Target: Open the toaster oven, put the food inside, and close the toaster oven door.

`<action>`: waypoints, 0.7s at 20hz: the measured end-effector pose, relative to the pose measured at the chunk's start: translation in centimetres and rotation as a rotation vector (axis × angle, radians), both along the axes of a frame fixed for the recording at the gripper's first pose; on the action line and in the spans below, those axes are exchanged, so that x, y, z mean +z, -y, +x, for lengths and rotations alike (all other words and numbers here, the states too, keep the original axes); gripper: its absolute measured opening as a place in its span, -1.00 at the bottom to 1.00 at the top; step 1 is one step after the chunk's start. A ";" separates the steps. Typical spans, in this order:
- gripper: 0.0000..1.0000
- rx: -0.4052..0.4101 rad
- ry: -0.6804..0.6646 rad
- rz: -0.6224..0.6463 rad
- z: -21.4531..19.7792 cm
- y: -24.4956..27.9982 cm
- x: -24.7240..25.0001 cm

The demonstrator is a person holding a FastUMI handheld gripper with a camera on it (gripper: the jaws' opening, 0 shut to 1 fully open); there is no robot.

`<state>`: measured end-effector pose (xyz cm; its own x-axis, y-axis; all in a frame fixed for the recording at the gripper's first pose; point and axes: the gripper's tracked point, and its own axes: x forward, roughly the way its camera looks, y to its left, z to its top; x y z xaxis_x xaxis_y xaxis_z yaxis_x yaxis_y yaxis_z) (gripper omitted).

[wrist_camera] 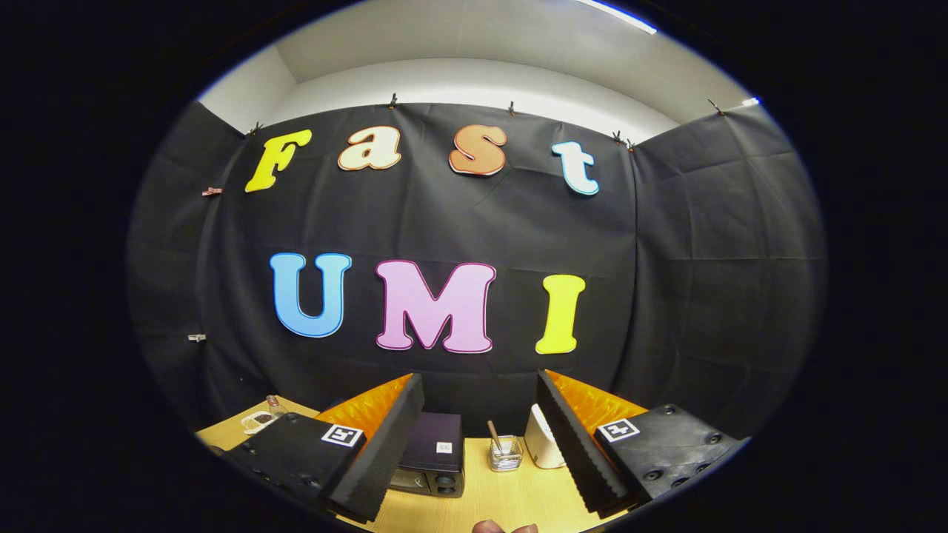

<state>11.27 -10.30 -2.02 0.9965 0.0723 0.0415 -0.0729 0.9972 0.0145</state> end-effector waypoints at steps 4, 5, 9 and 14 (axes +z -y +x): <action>0.98 -0.001 0.005 0.000 0.0 0.1 0.0; 0.98 0.000 0.004 0.000 0.0 0.1 0.1; 0.98 0.003 0.002 0.000 0.0 0.1 0.0; 0.98 0.000 0.009 -0.004 -0.1 0.2 0.2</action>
<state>11.14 -10.51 -1.82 0.9961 0.0727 0.0504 -0.0733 0.9973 0.0103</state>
